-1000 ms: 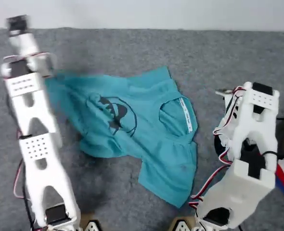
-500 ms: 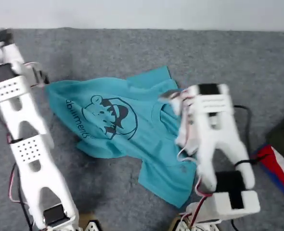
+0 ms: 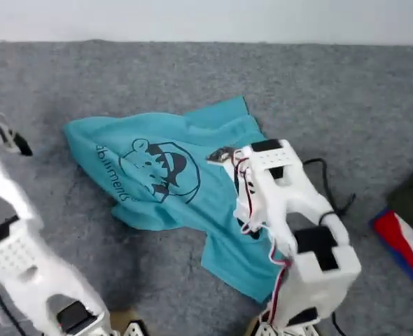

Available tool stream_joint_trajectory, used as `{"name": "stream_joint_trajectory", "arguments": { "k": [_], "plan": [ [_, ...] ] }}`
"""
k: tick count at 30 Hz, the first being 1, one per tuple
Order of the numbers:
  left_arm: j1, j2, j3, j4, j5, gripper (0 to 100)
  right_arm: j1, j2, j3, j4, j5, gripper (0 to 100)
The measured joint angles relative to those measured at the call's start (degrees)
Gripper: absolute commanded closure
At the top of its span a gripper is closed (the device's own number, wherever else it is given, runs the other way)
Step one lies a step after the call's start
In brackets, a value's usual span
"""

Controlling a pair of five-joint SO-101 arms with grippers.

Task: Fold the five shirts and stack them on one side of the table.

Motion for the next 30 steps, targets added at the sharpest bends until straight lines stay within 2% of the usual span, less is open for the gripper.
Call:
{"name": "stream_joint_trajectory", "arguments": {
  "k": [5, 9, 14, 20, 23, 25, 26, 30],
  "plan": [
    [0.1, -19.2, 27.6, 0.0, -8.9, 76, 0.7, 5.5, -6.9, 0.1, 0.0, 98.8],
    [0.0, -31.7, 42.4, 0.0, -12.5, 76, 3.1, 6.5, -10.5, 0.4, 0.1, 98.7],
    [0.0, -39.9, 50.5, 0.0, -13.3, 76, 12.0, 6.5, -14.2, 1.7, 0.1, 98.9],
    [0.0, -41.4, 53.5, 0.0, -13.3, 76, 29.5, 7.0, -16.6, 1.8, 2.3, 98.9],
    [2.1, -41.7, 53.5, 0.0, -13.3, 76, 37.3, 7.0, -16.6, 1.9, 3.3, 98.1],
    [5.3, -41.9, 53.5, 0.0, -13.3, 76, 39.3, 7.0, -16.6, 2.7, 3.7, 94.0],
    [7.5, -41.9, 53.5, 0.0, -13.3, 76, 39.3, 7.0, -16.6, 3.3, 3.7, 88.8],
    [19.2, -41.9, 56.2, 0.0, -12.3, 76, 36.8, 4.6, -16.6, 4.4, 3.3, 59.9]
  ]
}}
